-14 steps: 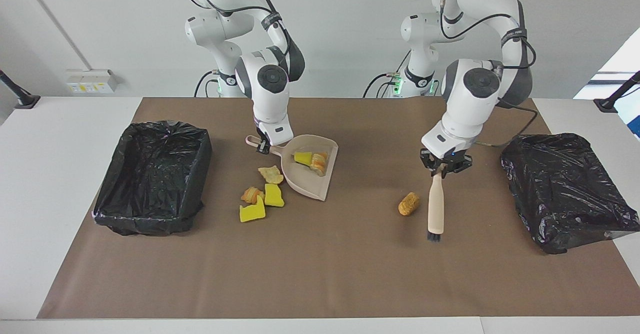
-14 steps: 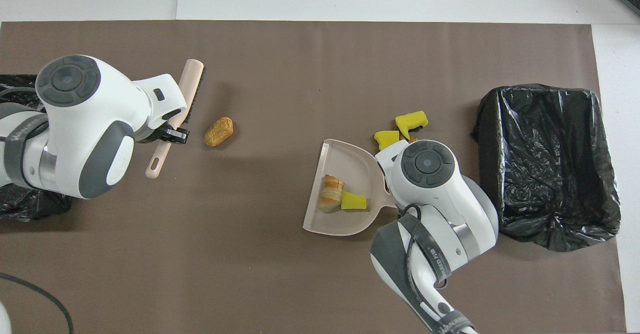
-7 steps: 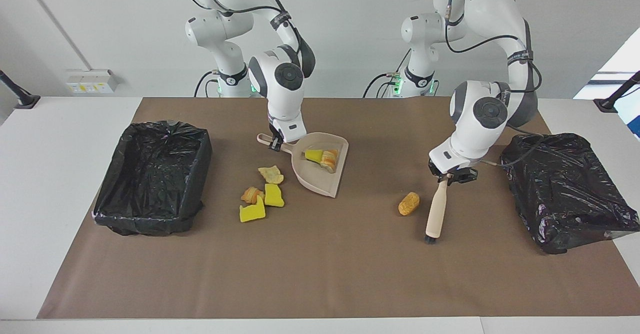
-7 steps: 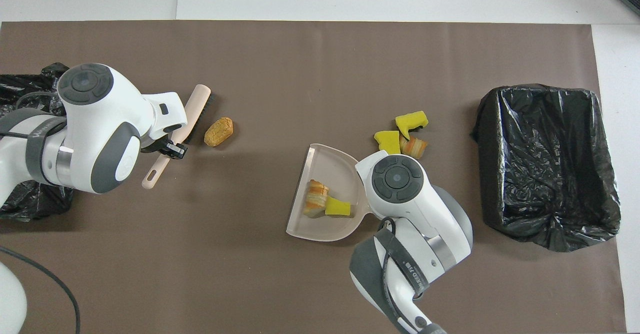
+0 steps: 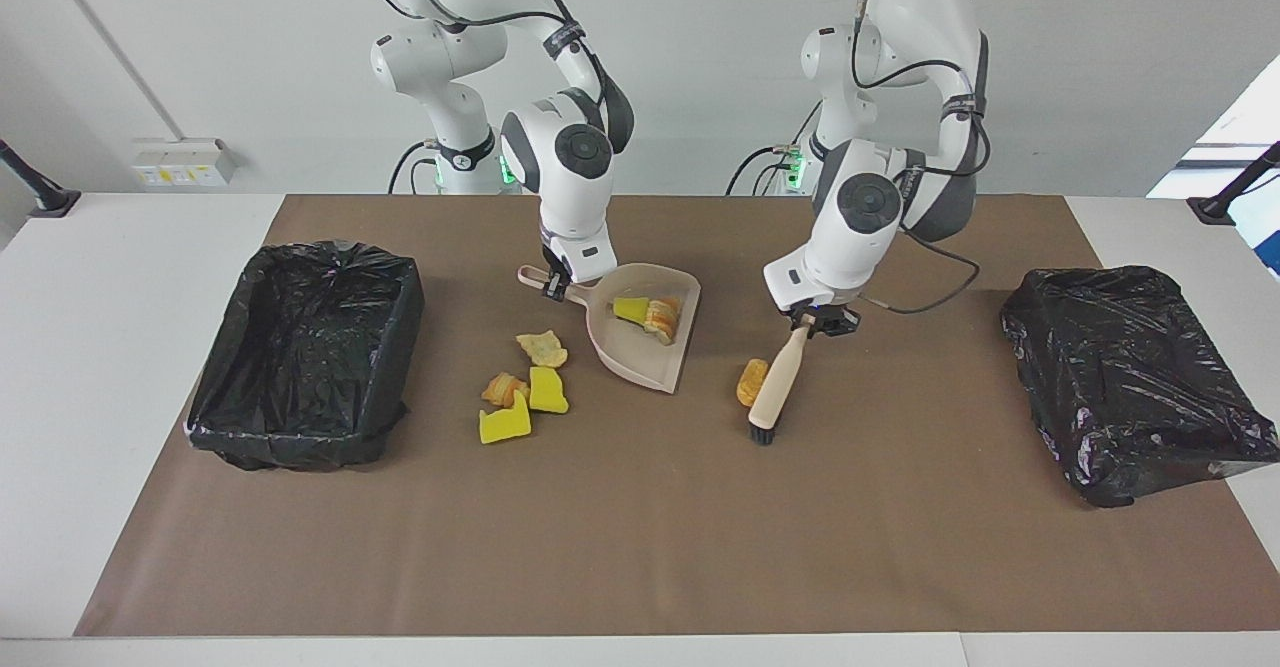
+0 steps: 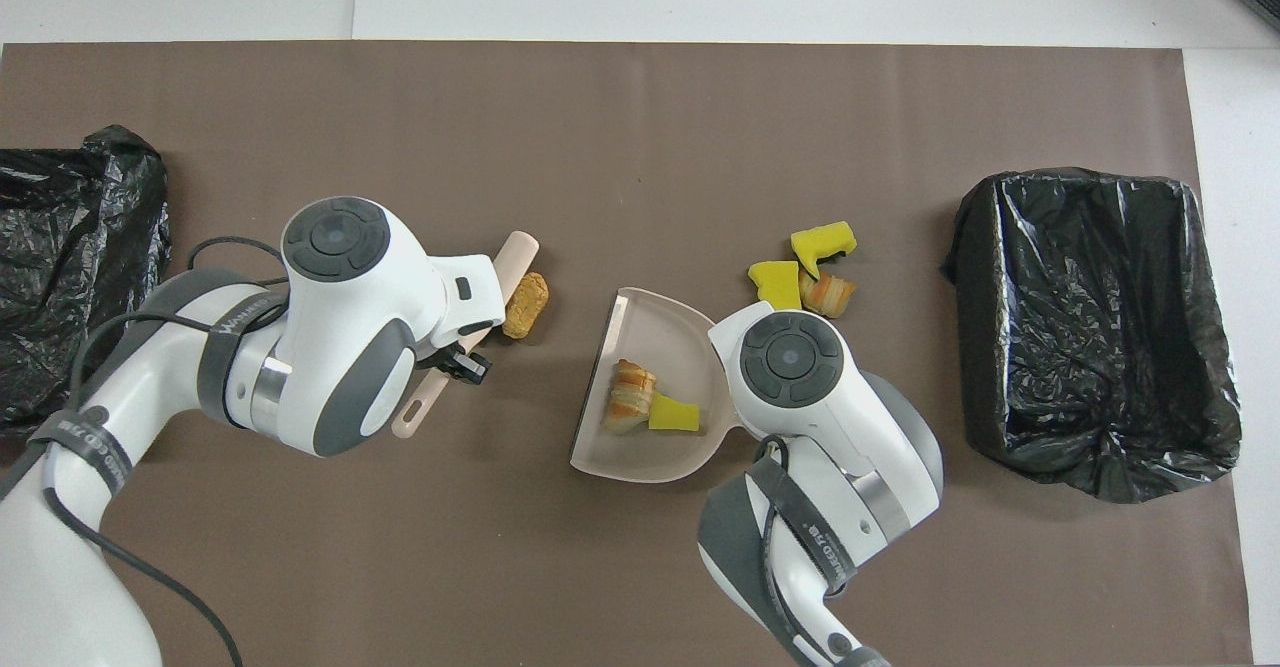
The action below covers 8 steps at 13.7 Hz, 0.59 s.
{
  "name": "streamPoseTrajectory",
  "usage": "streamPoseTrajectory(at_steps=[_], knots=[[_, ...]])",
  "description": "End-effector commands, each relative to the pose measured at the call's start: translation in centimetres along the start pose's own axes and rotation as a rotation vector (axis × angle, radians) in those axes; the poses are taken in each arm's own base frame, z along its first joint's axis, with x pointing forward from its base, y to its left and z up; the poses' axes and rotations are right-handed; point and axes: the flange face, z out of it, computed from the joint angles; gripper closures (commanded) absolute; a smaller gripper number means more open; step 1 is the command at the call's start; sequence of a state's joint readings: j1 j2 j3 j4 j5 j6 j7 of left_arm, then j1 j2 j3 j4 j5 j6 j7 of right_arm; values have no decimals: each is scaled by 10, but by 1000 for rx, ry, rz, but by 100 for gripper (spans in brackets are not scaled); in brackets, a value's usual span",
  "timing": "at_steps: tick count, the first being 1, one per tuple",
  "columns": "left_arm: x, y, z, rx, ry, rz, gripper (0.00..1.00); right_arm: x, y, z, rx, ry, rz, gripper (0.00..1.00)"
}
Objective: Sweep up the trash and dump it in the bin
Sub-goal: 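Sweep the bread piece into the dustpan with the left gripper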
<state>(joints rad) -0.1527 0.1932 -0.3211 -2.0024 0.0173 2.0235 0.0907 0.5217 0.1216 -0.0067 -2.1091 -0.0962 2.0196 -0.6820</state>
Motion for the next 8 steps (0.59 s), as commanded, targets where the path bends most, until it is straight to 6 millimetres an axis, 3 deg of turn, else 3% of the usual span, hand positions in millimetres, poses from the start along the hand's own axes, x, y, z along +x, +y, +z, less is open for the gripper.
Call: streamPoseTrajectory(at_steps=[1, 6, 8], knots=[[-16, 60, 1, -25, -13, -25, 100, 1, 3, 8, 8, 1, 20, 100], [-11, 139, -11, -137, 24, -141, 100, 0, 3, 9, 10, -1, 21, 100], [-6, 151, -22, -147, 39, -180, 100, 1, 2, 9, 10, -1, 20, 100]])
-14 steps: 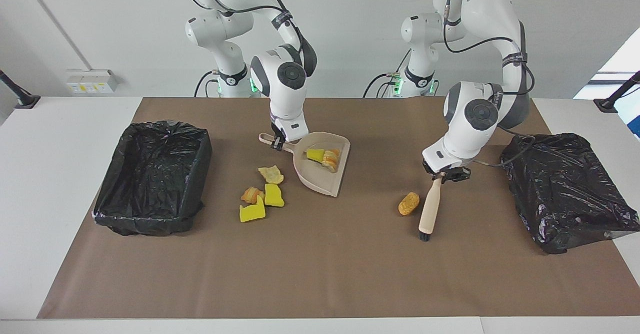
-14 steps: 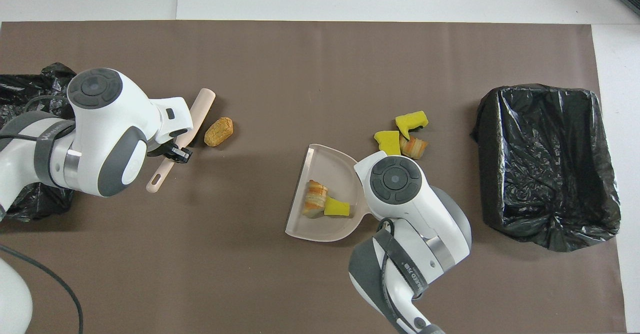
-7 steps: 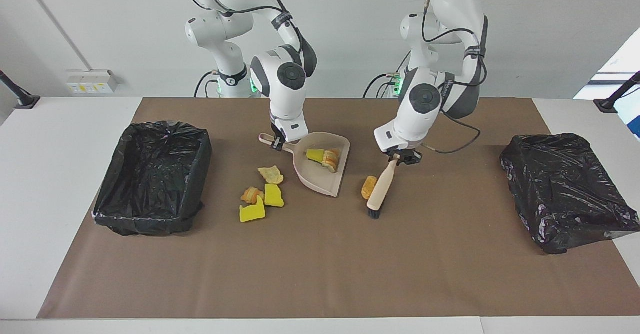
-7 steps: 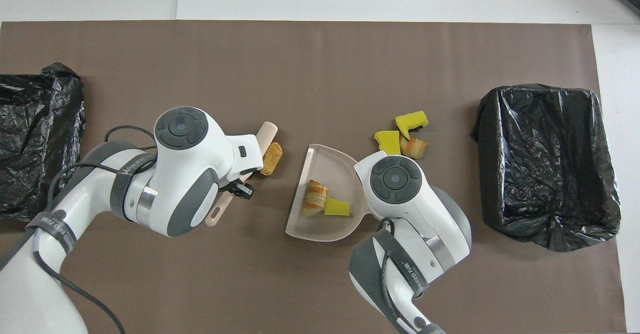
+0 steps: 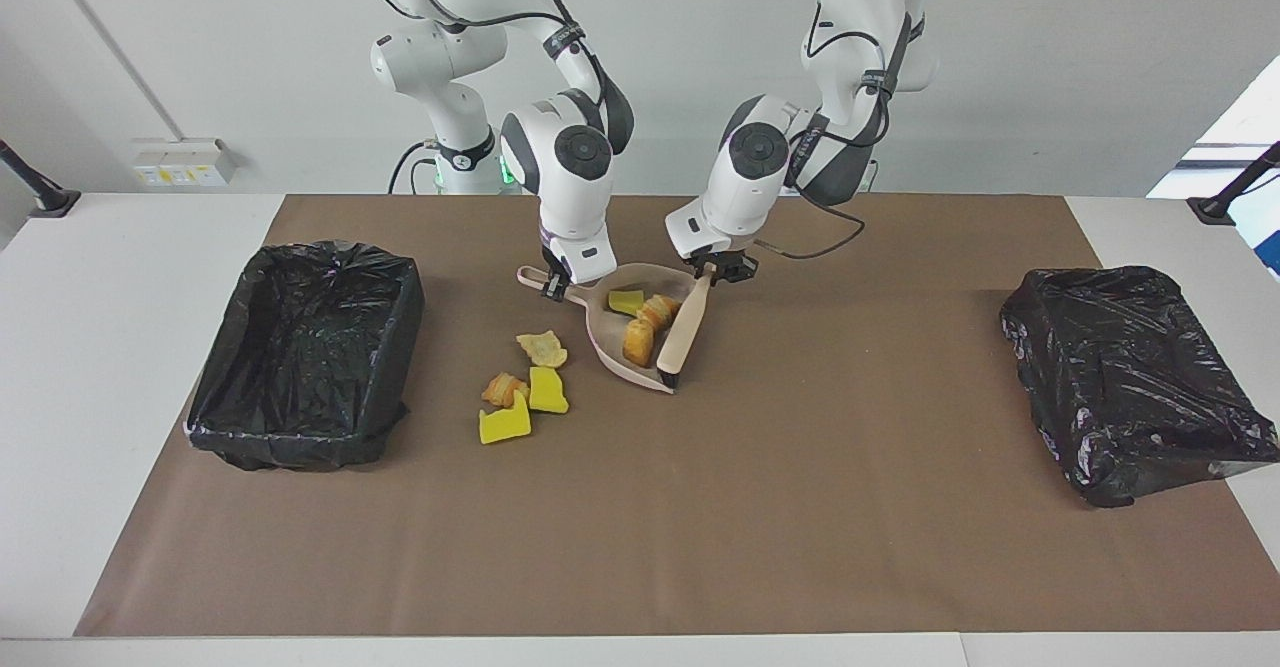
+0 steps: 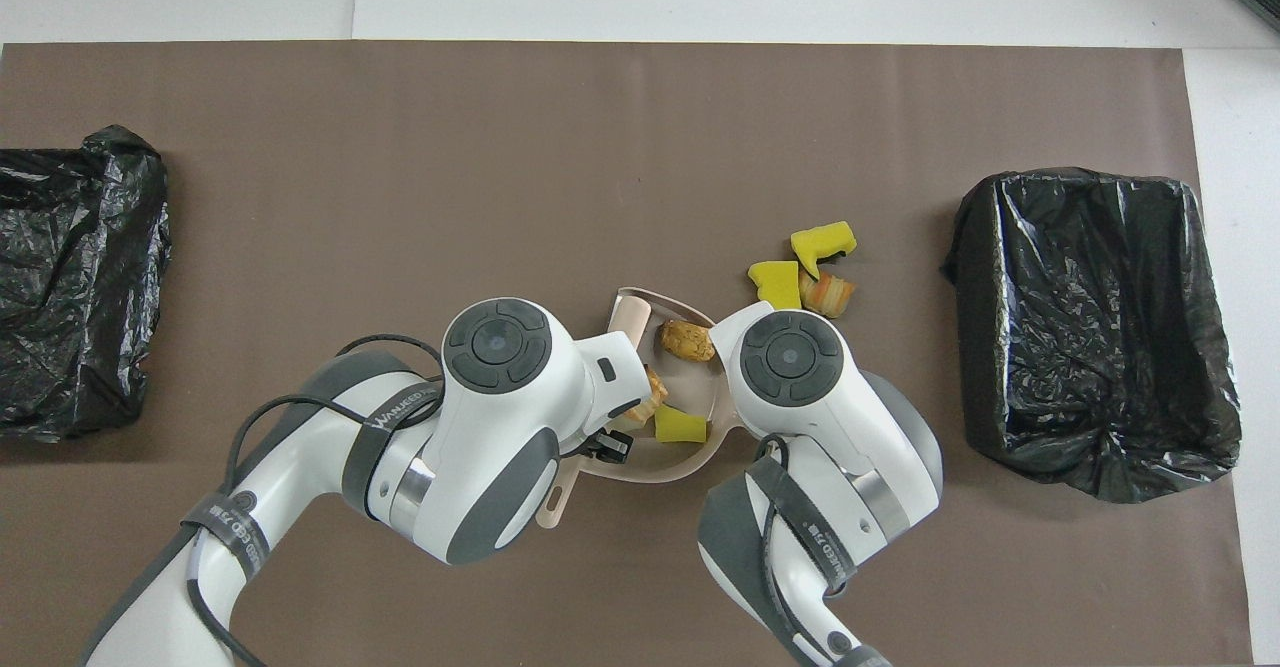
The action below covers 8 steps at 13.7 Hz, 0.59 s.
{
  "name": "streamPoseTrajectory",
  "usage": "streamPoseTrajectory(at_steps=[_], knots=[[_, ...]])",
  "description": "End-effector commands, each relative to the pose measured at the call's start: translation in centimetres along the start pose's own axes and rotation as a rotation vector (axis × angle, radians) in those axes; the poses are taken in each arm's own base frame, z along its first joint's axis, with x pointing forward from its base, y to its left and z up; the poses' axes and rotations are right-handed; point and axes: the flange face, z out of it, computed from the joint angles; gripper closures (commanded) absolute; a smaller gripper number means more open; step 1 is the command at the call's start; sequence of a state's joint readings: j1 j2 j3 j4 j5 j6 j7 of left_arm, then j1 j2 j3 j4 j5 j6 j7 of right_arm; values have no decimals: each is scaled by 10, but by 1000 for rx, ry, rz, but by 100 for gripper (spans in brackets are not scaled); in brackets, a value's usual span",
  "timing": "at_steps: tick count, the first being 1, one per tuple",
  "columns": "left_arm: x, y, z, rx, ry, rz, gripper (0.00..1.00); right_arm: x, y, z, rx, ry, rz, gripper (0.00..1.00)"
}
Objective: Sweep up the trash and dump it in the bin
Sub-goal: 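Sweep the bread piece into the dustpan with the left gripper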
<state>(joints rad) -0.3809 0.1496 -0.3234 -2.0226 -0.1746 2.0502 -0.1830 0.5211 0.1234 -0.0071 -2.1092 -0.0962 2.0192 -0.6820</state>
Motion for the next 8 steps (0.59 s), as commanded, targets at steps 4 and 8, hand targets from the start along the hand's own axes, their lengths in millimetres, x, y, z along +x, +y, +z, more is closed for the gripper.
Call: streamPoseTrajectory(at_steps=[4, 8], knots=[[-6, -23, -41, -13, -3, -121, 100, 1, 3, 7, 8, 2, 20, 100], [-43, -49, -63, 48, -16, -266, 100, -1, 4, 5, 7, 5, 29, 100]])
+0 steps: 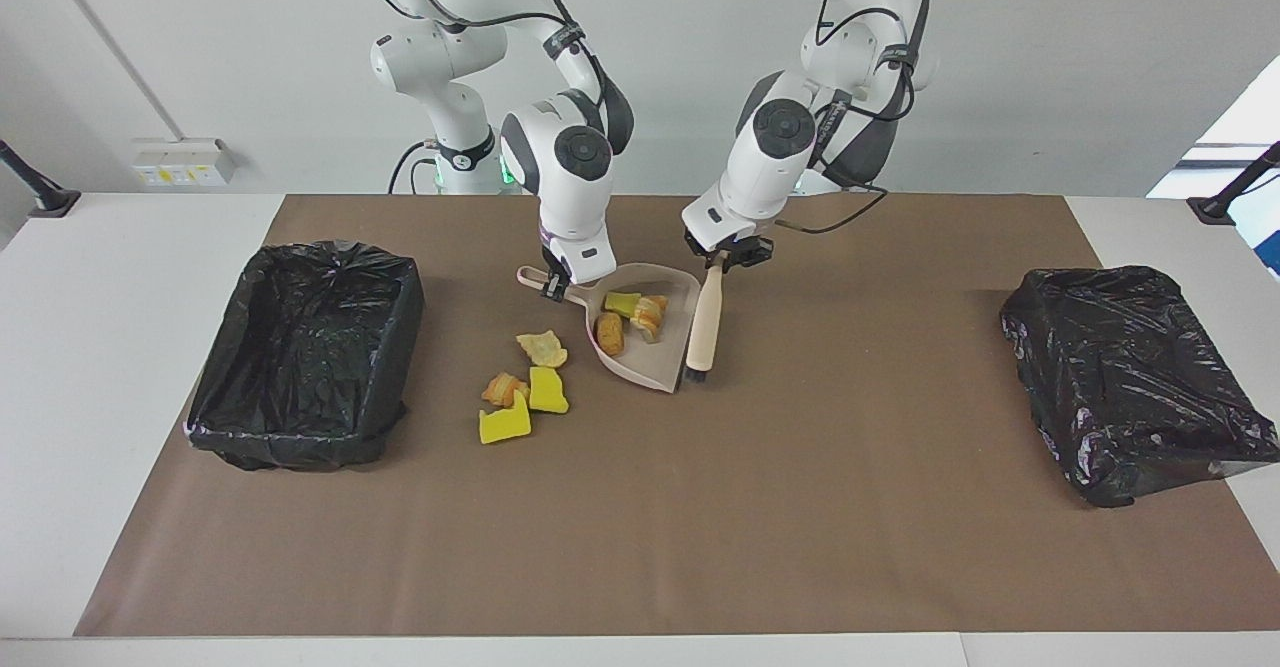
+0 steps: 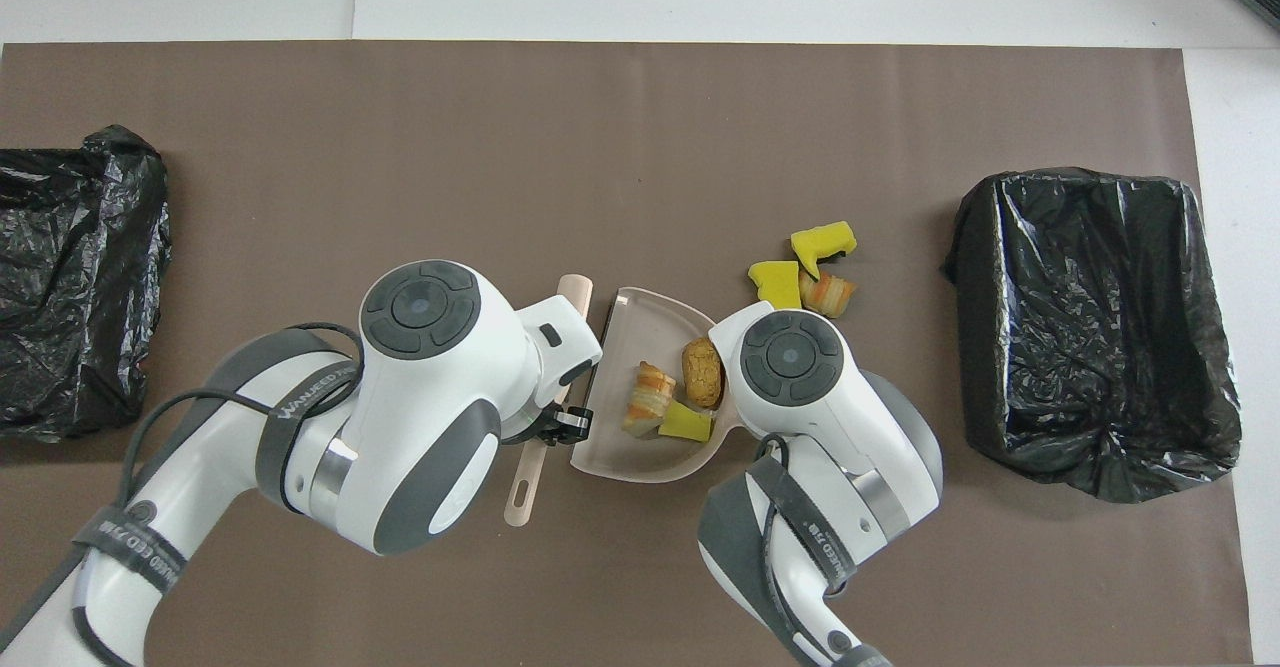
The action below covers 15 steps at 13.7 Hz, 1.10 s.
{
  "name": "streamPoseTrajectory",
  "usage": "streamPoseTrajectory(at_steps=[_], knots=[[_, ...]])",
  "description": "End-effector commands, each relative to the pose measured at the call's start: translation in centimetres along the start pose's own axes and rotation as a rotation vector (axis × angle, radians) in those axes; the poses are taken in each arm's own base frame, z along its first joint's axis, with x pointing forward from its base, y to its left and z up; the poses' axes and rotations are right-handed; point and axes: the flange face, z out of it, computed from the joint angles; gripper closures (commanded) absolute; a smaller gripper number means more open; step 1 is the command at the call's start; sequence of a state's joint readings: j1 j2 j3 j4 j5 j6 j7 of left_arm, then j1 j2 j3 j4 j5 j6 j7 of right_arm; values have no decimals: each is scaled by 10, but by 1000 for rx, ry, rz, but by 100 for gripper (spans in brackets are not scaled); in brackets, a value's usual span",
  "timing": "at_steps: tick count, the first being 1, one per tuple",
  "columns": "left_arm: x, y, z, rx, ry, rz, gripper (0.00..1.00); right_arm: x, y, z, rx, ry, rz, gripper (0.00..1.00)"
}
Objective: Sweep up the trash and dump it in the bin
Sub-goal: 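Carry the dustpan to the bin with the right gripper and tip it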
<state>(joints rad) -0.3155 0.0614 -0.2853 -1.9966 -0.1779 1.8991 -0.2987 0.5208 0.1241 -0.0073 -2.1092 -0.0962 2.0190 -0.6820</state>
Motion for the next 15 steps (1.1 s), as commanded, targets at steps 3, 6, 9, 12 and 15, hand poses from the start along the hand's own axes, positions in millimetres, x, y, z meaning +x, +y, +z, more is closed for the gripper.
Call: streamPoseTrajectory(at_steps=[3, 6, 9, 12, 15], knots=[[-74, -23, 12, 90, 22, -134, 100, -25, 20, -36, -14, 50, 57, 100], [-124, -3, 52, 123, 79, -170, 100, -76, 50, -83, -5, 67, 80, 100], [-161, 31, 77, 150, 84, -257, 100, -147, 88, -119, 9, 100, 117, 100], [-203, 58, 106, 155, 129, -267, 100, -246, 135, -146, 43, 139, 132, 100], [-216, 63, 130, 132, 154, -238, 100, -362, 171, -125, 51, 127, 146, 100]])
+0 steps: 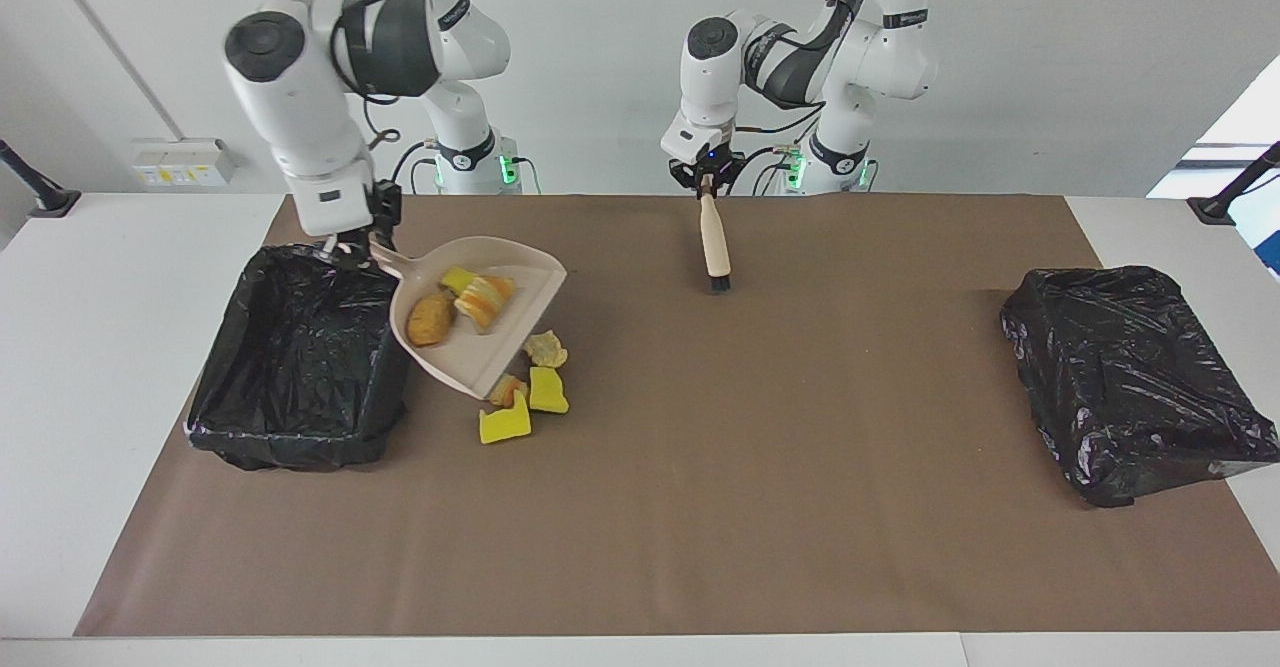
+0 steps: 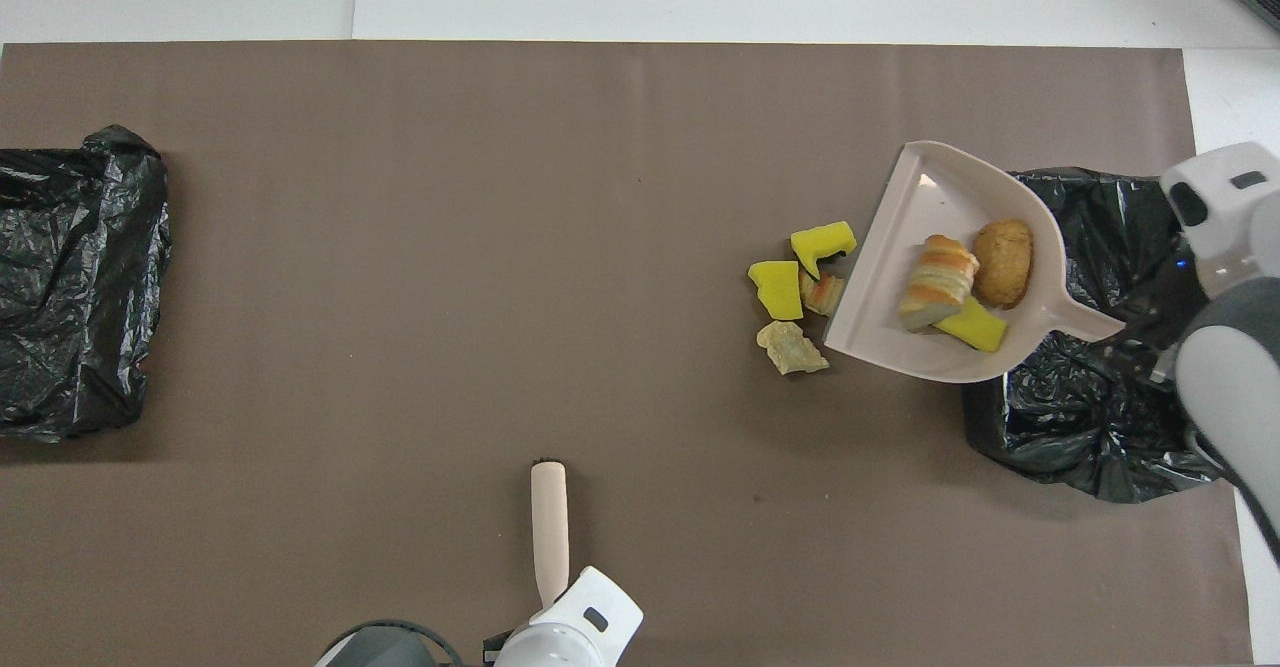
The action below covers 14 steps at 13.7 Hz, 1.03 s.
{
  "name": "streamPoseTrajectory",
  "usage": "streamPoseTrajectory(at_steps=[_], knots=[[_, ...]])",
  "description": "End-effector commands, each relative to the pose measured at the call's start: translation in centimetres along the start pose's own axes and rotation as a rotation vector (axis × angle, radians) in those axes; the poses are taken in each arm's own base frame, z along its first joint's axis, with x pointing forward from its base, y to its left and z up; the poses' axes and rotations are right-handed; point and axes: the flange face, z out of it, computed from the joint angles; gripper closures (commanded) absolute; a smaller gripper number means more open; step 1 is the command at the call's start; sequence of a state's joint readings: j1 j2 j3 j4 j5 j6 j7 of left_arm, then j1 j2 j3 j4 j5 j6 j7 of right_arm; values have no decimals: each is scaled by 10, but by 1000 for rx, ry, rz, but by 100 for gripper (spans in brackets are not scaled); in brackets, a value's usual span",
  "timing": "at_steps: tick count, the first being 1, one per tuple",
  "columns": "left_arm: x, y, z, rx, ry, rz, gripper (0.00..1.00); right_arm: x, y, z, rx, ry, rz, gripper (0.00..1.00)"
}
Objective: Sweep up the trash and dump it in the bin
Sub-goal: 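Carry the dustpan to the bin with the right gripper and tip it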
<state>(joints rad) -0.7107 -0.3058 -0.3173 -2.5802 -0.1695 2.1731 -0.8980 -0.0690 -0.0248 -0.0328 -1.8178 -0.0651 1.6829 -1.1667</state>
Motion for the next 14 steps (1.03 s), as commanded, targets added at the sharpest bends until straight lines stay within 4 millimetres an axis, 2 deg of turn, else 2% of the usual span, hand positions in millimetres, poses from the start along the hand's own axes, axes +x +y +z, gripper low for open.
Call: streamPoseTrajectory(at_steps=[1, 3, 4, 5, 7, 8, 9, 10, 11, 14], knots=[[-8, -11, 10, -26, 36, -12, 100, -72, 39, -1, -11, -52, -27, 100], [-4, -12, 12, -36, 18, -35, 97, -121, 64, -3, -45, -169, -38, 100], [-3, -12, 13, -46, 0, -41, 92, -139, 79, -1, -75, -201, -65, 100], [4, -12, 14, -49, -17, -56, 85, -147, 86, -6, -133, -249, -91, 100], [24, -15, 12, -49, -38, -34, 54, -154, 93, -12, -200, -370, -140, 100], [37, -16, 11, -44, -58, -18, 50, -156, 94, -13, -205, -410, -183, 100], [53, -15, 5, -44, -76, 7, 37, -155, 97, -15, -240, -460, -236, 100], [72, -13, -6, -56, -87, 16, 23, -155, 97, -13, -251, -505, -275, 100], [93, -18, -19, -66, -77, 31, 0, -155, 94, -11, -248, -538, -322, 100], [154, -54, -76, -64, 8, 111, 0, -154, 91, 2, -269, -614, -392, 100]])
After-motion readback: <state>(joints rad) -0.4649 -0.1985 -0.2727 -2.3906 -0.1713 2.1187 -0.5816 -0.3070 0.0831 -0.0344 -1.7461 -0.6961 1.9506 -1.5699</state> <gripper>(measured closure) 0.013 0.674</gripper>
